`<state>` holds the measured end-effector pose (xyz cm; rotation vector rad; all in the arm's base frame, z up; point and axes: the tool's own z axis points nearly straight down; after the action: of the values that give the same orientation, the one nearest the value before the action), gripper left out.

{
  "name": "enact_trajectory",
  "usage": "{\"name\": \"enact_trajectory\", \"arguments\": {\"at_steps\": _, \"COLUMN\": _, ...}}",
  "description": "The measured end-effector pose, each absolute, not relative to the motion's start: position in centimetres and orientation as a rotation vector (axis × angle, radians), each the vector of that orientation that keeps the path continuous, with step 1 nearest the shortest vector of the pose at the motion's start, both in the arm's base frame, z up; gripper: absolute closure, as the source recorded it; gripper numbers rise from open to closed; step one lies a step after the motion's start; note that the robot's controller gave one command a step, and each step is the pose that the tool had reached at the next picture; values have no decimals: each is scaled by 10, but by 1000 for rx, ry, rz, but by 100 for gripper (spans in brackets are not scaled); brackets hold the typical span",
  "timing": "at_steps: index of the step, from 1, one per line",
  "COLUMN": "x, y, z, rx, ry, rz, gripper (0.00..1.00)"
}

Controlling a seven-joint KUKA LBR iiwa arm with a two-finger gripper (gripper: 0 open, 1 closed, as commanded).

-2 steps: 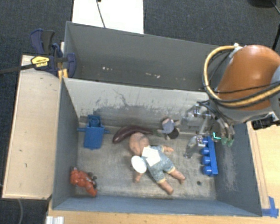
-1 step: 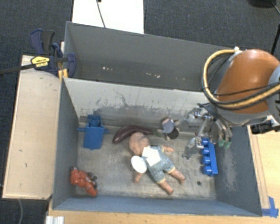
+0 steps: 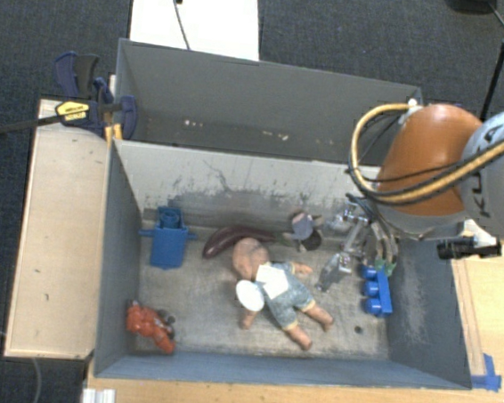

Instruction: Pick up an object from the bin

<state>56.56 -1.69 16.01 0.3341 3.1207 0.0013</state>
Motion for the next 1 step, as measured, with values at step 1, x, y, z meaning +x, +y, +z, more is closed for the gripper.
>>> {"name": "enact_trajectory", "arguments": {"at_steps": 1, "x": 565, "y": -17, "z": 138, "rx": 338, "ry": 3122, "rz": 0, "gripper": 0}}
